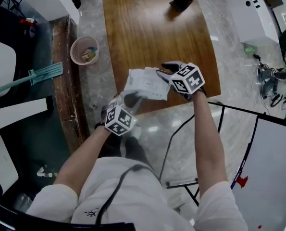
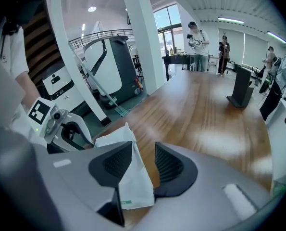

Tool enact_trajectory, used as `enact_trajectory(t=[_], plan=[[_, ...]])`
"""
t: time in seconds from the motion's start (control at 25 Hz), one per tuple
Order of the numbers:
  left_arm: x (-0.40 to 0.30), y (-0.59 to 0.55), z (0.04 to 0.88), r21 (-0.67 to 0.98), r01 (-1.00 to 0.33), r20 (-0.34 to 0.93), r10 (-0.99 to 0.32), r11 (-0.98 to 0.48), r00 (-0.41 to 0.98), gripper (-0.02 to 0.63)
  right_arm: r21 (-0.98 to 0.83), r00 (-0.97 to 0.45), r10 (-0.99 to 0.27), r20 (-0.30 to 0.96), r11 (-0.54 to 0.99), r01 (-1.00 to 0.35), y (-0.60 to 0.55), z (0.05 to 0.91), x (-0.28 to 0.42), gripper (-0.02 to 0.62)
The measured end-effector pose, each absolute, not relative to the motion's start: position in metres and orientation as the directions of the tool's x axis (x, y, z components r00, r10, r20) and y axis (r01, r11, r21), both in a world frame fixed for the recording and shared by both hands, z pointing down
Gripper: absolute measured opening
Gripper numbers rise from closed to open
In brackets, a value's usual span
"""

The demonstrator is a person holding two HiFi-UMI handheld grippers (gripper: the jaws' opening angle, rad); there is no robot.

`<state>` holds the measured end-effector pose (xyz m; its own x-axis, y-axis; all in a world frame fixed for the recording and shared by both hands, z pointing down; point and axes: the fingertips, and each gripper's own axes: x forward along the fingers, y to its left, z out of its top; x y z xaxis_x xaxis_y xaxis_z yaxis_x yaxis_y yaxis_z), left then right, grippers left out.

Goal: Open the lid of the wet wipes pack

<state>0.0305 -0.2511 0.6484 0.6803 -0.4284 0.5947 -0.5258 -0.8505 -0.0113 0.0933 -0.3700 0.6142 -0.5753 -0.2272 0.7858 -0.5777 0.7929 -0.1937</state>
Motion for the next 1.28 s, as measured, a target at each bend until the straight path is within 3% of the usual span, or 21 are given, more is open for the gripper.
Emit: enact_trajectory(t=[0.28, 0.76, 1.28], plan=[[0.029, -0.254, 0.638, 0.043, -0.575, 0.572, -0.452, -0.817, 0.684, 0.087, -0.17, -0.555, -0.277, 0.784, 0.764, -0.622, -0.371, 0.625, 0.1, 0.126], [0.021, -0.257, 0.615, 0.092, -0.643, 0.535, -0.507, -0.76, 0.676, 0.058, -0.103, -0.533, -0.384, 0.753, 0.732, -0.673, -0.367, 0.612, 0.106, 0.124], [0.025, -0.234, 0.563, 0.056, -0.671, 0.468, -0.574, -0.739, 0.671, 0.022, -0.104, -0.591, -0.578, 0.563, 0.66, -0.744, -0.319, 0.545, 0.12, 0.048]])
